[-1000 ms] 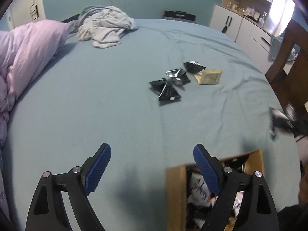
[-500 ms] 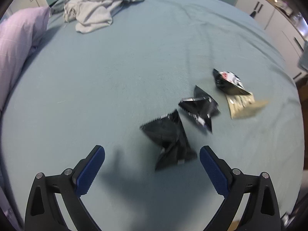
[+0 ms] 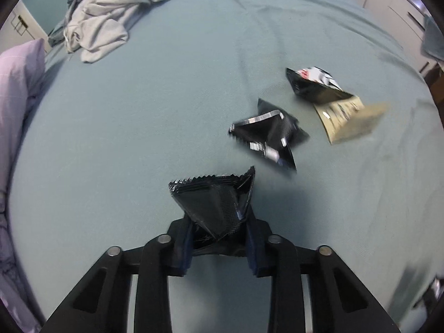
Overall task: Organize snacks
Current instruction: 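Grasp a black packet from the pile with the left gripper while the right gripper holds its packet, then lower the black packet into the box and open the left gripper, then lower the white packet into the box and open the right gripper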
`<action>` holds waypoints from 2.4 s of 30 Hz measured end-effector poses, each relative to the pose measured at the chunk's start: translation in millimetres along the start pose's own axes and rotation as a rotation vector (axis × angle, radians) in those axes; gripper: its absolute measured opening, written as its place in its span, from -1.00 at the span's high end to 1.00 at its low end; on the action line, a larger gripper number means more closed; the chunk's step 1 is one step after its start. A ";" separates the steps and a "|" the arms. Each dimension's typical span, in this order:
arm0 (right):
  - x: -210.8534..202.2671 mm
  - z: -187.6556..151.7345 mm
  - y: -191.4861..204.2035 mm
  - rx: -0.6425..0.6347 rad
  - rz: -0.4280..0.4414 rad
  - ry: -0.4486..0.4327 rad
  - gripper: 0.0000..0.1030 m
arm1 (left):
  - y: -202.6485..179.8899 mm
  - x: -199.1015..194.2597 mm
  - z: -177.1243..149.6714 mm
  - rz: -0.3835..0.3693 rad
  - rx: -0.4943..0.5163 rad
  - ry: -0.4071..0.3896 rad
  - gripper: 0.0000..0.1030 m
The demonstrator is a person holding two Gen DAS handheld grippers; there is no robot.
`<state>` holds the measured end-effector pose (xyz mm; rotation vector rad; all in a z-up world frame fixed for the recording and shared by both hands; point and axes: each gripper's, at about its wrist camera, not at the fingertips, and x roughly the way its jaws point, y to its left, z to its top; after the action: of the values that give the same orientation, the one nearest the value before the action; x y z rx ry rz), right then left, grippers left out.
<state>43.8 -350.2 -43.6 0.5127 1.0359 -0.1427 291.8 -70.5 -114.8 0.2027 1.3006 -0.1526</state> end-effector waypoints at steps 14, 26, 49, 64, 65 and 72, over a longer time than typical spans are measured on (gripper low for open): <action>-31.7 -21.2 11.4 -0.049 -0.052 -0.048 0.45 | 7.3 -173.9 -143.7 -0.129 0.036 -0.288 0.44; -48.4 -37.4 23.3 -0.102 -0.108 -0.092 0.45 | 4.2 -171.3 -217.5 -0.173 0.033 -0.392 0.43; -40.4 -41.0 39.4 -0.187 -0.163 -0.097 0.45 | -33.1 -130.1 -226.7 -0.135 0.177 -0.288 0.01; -50.5 -48.3 40.9 -0.209 -0.132 -0.141 0.45 | -0.5 -165.1 -226.1 -0.034 0.057 -0.473 -0.59; -52.0 -50.5 44.0 -0.224 -0.126 -0.148 0.45 | 1.0 -165.4 -225.5 -0.020 0.054 -0.479 -0.59; -59.0 -72.4 66.4 -0.370 -0.017 -0.159 0.44 | 12.1 -162.5 -220.4 0.043 0.016 -0.477 -0.59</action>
<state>-20.1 -265.5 -0.2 0.1532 0.8846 -0.0048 45.2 -7.5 -13.0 0.1930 0.8201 -0.1634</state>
